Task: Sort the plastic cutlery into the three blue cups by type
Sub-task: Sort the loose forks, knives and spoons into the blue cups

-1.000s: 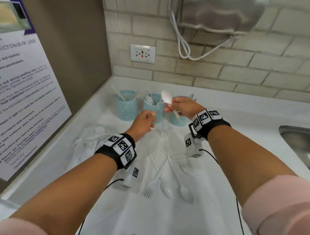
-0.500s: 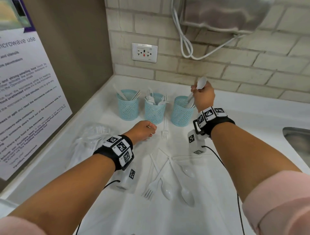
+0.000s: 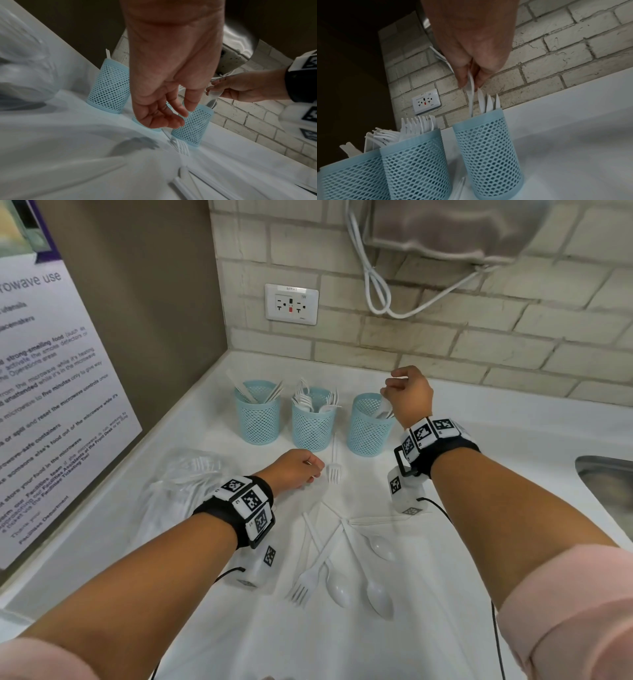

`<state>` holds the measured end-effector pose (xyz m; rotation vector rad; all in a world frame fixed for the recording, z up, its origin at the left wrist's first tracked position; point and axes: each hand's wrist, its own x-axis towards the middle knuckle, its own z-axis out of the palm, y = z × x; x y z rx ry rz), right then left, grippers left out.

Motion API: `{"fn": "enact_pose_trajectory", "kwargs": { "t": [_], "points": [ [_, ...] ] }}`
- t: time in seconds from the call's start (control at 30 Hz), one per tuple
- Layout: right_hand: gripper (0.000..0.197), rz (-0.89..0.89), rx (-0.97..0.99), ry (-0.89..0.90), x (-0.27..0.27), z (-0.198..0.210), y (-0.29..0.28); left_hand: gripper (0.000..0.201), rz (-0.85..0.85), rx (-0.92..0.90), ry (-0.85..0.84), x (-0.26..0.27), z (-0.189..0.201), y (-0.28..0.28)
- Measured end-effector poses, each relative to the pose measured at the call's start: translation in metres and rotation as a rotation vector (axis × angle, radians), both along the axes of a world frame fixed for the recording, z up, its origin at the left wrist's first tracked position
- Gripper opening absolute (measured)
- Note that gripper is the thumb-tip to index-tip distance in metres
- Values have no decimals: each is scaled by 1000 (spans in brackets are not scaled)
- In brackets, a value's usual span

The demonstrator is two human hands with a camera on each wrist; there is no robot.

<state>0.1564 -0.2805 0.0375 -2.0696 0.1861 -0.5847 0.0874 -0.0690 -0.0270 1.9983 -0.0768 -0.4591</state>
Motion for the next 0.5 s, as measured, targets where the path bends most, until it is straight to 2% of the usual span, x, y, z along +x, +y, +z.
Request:
{"fn": "enact_pose_trajectory", "kwargs": {
  "t": [0.13,0.23,0.3,0.37,0.43,0.5],
  "points": [
    [31,30,46,27,-2,-1,-4,14,-22,33,-34,2,-3,-2],
    [21,27,41,-63,-6,-1,-4,11,-42,87,-90,7,-8,-3],
    [15,-4,16,-137,-11,1,-4,16,-63,180,-151,12,-14,-4],
    [13,39,51,-126,-17,6,-4,22,-93,278,-213,16,-17,-7],
    [20,198,96,19,-25,12,-4,29,-132,358,-268,19,-19,-12],
    [16,401,78,305,-35,18,-3,39,-183,444,-327,22,-19,-18]
  ]
}}
